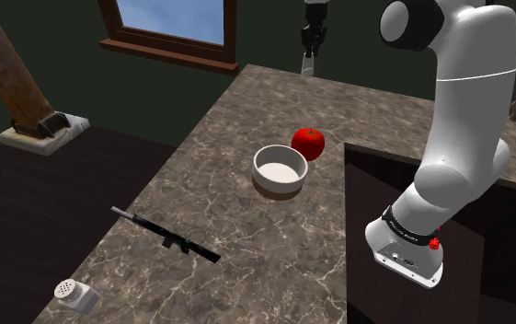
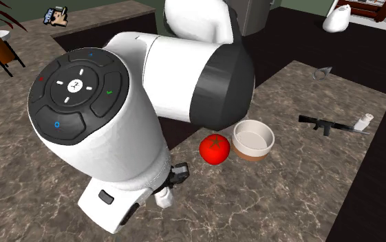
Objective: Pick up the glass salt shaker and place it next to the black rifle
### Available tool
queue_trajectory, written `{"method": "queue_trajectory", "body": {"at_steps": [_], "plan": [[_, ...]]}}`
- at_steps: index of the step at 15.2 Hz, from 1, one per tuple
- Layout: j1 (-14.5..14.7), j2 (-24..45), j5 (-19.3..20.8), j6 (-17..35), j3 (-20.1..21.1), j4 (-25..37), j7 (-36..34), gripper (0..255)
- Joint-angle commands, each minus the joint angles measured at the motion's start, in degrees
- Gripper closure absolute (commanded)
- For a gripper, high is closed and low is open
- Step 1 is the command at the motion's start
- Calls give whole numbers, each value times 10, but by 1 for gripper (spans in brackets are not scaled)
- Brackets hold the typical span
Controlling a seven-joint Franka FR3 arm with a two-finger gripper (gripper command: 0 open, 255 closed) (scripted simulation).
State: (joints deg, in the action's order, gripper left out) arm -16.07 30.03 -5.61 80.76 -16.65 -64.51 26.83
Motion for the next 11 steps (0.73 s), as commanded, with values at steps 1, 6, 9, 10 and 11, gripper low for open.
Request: {"method": "queue_trajectory", "body": {"at_steps": [1,6,9,10,11], "plan": [[-2,3,-1,-17,0,20,1,255],[57,-110,20,40,8,-148,-52,255],[85,-164,28,62,18,-222,-87,255],[94,-180,30,68,22,-244,-99,255],[102,-196,32,74,27,-264,-112,255]]}}
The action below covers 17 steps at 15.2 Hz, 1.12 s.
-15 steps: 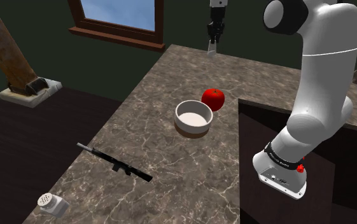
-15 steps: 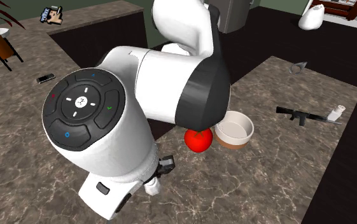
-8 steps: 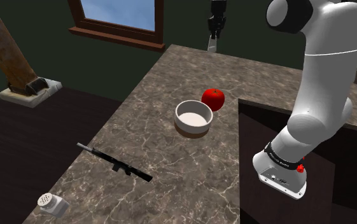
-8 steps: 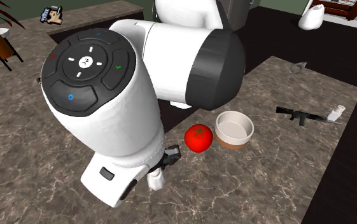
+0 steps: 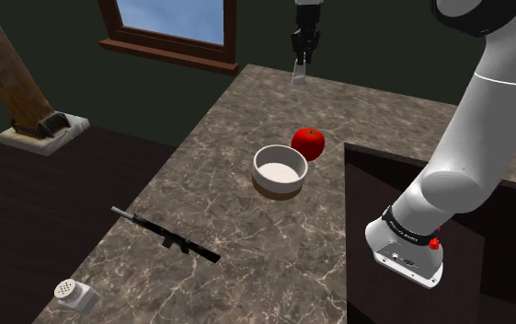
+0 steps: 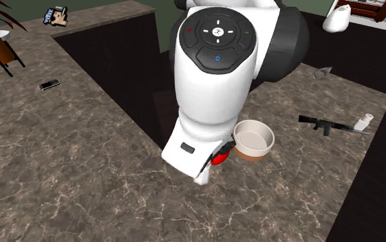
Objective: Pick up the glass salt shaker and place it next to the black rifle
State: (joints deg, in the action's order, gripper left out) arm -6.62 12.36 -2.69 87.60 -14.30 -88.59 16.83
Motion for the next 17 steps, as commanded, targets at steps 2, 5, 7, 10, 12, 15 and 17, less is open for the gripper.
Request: {"method": "queue_trajectory", "body": {"at_steps": [2,5,7,10,12,15,17], "plan": [[24,-48,5,15,13,-62,-37,255],[45,-88,7,27,30,-111,-75,255],[59,-112,6,33,42,-140,-101,255],[79,-143,2,42,61,-178,-140,255],[91,-161,-2,46,75,-199,-165,255],[110,-184,-11,53,97,-226,-205,255],[123,-197,-17,57,112,-241,-231,255]]}}
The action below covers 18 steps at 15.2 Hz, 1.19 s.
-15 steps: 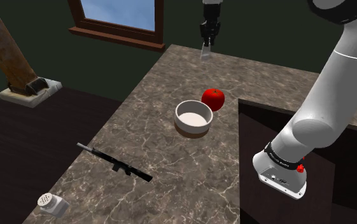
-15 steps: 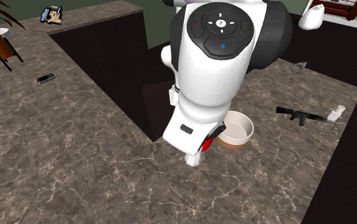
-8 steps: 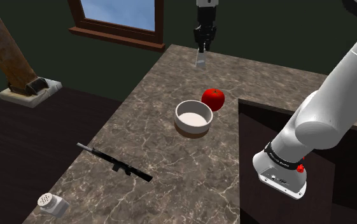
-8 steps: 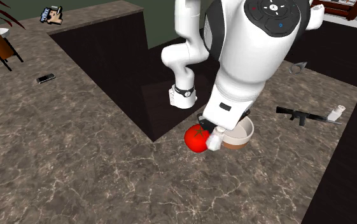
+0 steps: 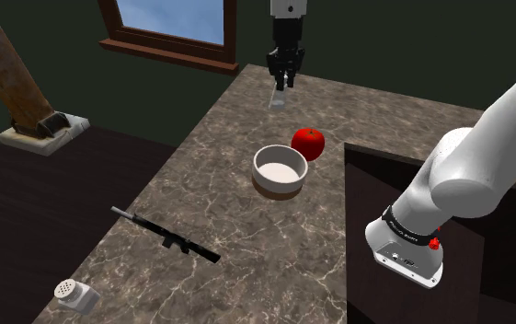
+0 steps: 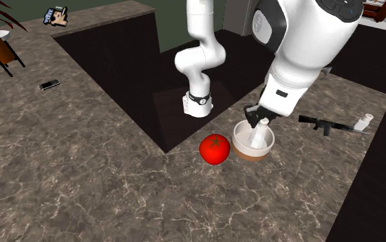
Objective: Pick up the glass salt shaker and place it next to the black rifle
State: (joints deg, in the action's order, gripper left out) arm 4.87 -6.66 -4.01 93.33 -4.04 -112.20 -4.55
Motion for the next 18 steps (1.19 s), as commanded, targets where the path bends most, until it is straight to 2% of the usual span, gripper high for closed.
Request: {"method": "queue_trajectory", "body": {"at_steps": [1,9,18], "plan": [[14,-12,-8,1,17,-11,-30,255],[64,-36,-41,17,81,-39,-135,255],[120,-19,-73,37,154,-23,-256,255]]}}
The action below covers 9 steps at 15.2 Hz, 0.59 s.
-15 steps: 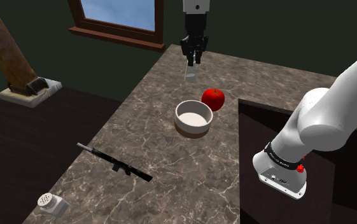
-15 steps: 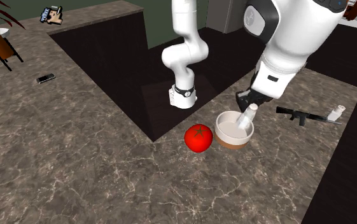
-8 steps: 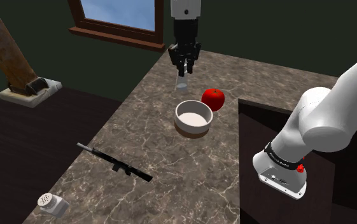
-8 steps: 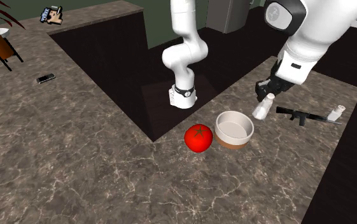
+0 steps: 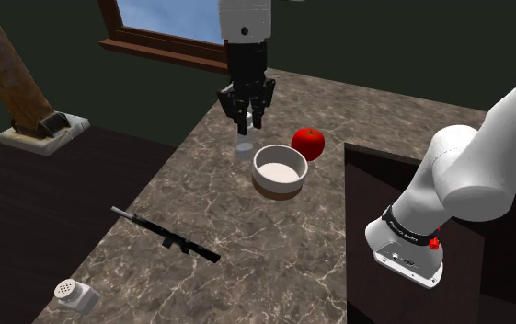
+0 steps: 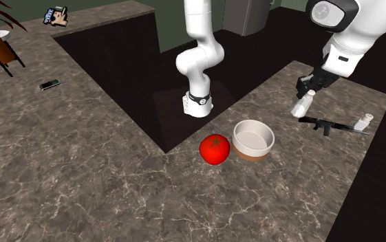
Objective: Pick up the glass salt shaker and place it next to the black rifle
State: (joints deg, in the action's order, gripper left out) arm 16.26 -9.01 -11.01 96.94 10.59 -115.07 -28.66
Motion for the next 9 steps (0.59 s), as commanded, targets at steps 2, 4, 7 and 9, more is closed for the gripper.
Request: {"method": "queue_trajectory", "body": {"at_steps": [2,4,7,9], "plan": [[18,15,-7,6,24,17,-42,255],[31,28,-10,10,40,30,-70,255],[49,52,-12,17,64,55,-112,255],[62,70,-10,20,79,75,-141,255]]}}
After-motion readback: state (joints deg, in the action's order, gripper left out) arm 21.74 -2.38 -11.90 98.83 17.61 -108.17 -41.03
